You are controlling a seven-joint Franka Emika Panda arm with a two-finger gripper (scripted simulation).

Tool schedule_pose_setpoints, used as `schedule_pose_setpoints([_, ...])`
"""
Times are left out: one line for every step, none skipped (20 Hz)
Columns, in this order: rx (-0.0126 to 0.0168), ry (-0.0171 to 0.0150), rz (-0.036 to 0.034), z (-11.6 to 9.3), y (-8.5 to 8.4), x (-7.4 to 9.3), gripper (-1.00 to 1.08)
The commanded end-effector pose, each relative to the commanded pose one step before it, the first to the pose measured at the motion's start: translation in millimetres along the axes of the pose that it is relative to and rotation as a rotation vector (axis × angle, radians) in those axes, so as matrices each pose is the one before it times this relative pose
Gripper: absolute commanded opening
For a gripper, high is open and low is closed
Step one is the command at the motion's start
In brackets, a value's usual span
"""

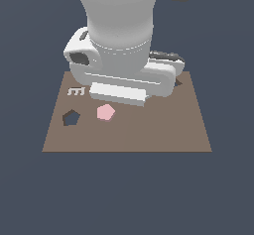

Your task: Insert a designated object into the corresponding slot on a board.

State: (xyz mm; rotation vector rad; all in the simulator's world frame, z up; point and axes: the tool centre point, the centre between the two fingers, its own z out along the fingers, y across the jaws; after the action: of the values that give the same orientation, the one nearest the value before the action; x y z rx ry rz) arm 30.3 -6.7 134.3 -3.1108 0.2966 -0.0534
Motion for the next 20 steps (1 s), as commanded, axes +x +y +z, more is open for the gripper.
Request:
schedule_pose_setpoints([-0.0078,-0.007,0.08107,20.72,15.05,4.8,1.0])
schedule_pose_setpoints([-0.00255,-0.00248,0.03109,7.78,5.51,2.06,1.0])
schedule_pose_setpoints([-0.00236,-0.00235,0.02933,7.33,5.2,1.95,1.0])
schedule_pose_setpoints([-0.00215,-0.00224,0.02756,6.88,4.88,1.82,1.0])
schedule_pose_setpoints([-0.00191,-0.00214,0.02573,6.41,4.55,1.69,1.0])
schedule_pose_setpoints([-0.00169,-0.00203,0.02382,5.91,4.21,1.55,1.0])
schedule_pose_setpoints([-0.00149,-0.00189,0.02182,5.41,3.85,1.41,1.0])
schedule_pose_setpoints([-0.00132,-0.00172,0.01974,4.89,3.48,1.28,1.0])
schedule_pose_setpoints([-0.00116,-0.00154,0.01754,4.34,3.09,1.14,1.0])
schedule_pose_setpoints([-0.00099,-0.00136,0.01532,3.79,2.7,0.99,1.0])
schedule_pose_setpoints([-0.00081,-0.00118,0.01304,3.22,2.29,0.84,1.0])
schedule_pose_setpoints([-0.00062,-0.001,0.01077,2.65,1.89,0.68,1.0])
schedule_pose_setpoints([-0.00042,-0.00083,0.00846,2.08,1.48,0.52,1.0])
schedule_pose_setpoints([-0.00021,-0.00066,0.0061,1.49,1.05,0.34,1.0])
schedule_pose_setpoints([-0.00001,-0.0005,0.00381,0.92,0.66,0.18,1.0])
schedule_pose_setpoints([0.00019,-0.00031,0.00133,0.32,0.16,-0.03,1.0])
schedule_pose_setpoints([0.0,0.0,0.0,-0.1,0.1,-0.02,1.0])
schedule_pose_setpoints([-0.00072,-0.00075,-0.00377,-0.27,0.01,-0.41,1.0])
schedule_pose_setpoints([0.0,0.0,0.0,0.42,-0.05,-0.01,1.0])
schedule_pose_setpoints([0.0,0.0,0.0,1.25,-0.14,-0.04,1.0])
